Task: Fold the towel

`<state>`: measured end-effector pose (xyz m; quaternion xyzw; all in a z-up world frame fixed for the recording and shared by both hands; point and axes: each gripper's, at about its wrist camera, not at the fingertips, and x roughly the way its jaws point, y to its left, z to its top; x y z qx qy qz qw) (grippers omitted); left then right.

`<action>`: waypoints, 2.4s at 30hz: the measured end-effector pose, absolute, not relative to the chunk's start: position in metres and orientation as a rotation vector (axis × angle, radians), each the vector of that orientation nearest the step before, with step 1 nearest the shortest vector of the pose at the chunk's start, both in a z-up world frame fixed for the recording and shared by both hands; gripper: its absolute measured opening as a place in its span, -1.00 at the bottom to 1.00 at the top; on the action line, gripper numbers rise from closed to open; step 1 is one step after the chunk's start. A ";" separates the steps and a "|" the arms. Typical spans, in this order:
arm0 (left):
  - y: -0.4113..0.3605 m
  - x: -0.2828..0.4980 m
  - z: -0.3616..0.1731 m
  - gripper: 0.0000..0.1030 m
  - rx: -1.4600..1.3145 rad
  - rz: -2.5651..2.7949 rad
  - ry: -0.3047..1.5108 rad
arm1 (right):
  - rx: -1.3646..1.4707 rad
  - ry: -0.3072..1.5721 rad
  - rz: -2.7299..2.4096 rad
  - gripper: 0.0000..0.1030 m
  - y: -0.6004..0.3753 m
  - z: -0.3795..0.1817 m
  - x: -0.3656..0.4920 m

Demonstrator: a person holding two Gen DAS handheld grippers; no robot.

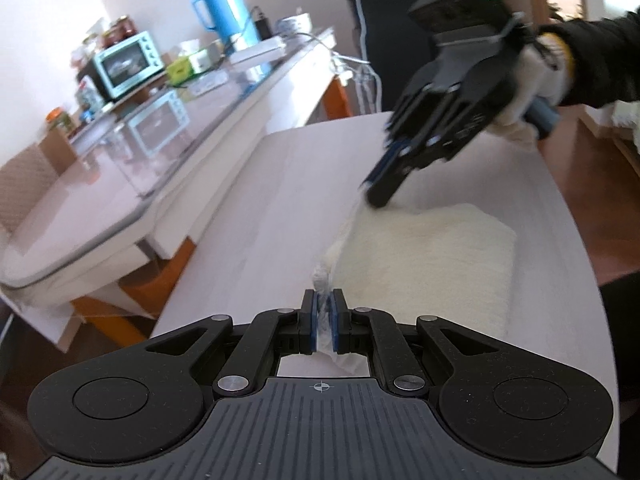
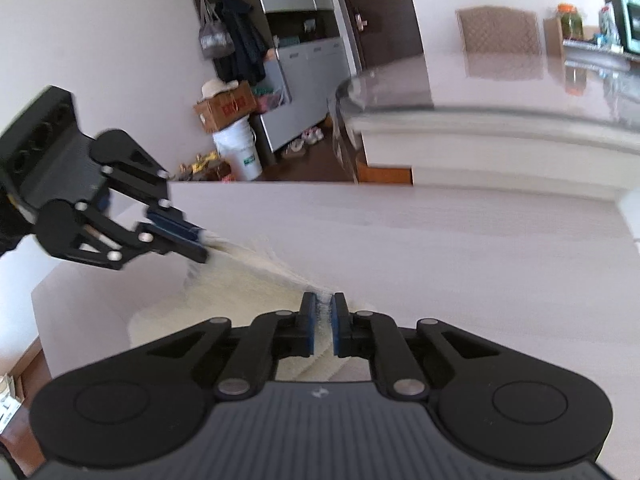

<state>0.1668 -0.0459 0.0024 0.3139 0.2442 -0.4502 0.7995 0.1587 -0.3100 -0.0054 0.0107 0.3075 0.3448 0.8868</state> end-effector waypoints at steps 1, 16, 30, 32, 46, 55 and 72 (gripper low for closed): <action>-0.048 0.171 0.002 -0.81 0.667 -0.954 0.538 | 0.022 0.636 0.710 -0.83 -0.310 -0.004 0.158; -0.045 0.204 -0.017 -0.29 0.512 -0.855 0.663 | -0.004 0.696 0.619 -0.67 -0.306 -0.023 0.176; -0.043 0.198 -0.018 -0.16 0.485 -0.786 0.662 | -0.083 0.658 0.575 -0.62 -0.294 -0.022 0.176; -0.046 0.198 -0.021 -0.15 0.494 -0.779 0.658 | -0.089 0.668 0.560 -0.62 -0.294 -0.025 0.178; -0.036 0.191 -0.019 -0.16 0.470 -0.790 0.655 | -0.087 0.625 0.591 -0.58 -0.292 -0.012 0.170; -0.046 0.192 -0.019 -0.17 0.480 -0.792 0.663 | -0.099 0.634 0.619 -0.52 -0.285 -0.011 0.166; -0.050 0.189 -0.018 -0.14 0.508 -0.794 0.663 | -0.112 0.643 0.608 -0.26 -0.282 -0.006 0.165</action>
